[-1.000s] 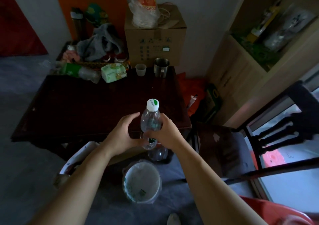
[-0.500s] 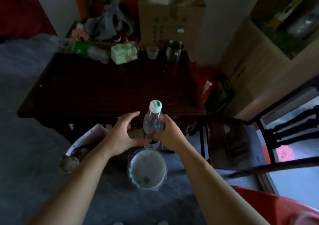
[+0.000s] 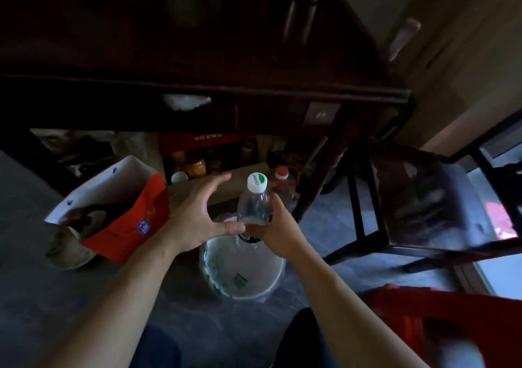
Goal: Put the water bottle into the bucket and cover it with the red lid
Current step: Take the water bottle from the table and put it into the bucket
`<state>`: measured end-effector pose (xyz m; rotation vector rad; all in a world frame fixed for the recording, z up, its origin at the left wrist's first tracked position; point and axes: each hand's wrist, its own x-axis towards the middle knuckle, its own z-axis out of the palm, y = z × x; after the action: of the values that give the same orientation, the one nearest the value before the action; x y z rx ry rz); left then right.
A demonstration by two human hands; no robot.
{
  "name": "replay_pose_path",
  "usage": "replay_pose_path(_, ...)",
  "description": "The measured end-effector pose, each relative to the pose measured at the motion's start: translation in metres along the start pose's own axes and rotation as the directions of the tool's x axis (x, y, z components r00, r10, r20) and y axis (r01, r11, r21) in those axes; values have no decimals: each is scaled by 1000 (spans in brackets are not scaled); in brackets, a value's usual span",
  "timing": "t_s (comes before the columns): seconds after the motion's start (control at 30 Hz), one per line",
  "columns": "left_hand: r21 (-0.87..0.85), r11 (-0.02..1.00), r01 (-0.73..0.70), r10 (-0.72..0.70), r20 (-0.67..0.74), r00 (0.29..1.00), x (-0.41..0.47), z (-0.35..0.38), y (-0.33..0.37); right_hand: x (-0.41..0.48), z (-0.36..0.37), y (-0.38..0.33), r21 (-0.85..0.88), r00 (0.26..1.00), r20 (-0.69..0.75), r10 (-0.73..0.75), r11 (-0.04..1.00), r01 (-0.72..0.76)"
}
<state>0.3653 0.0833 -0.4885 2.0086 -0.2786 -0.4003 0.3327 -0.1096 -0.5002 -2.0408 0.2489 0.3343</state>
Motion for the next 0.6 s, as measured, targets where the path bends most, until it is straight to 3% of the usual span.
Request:
replay_pose_path(0.33, -101, 995, 0, 1, 2, 1000, 31, 75, -191, 87, 110, 170, -95, 994, -113, -13, 995, 2)
replay_pose_path(0.6, -210, 975, 70, -72, -1, 997, 38, 106, -234, 107, 145, 225, -175, 989, -3, 145, 974, -143)
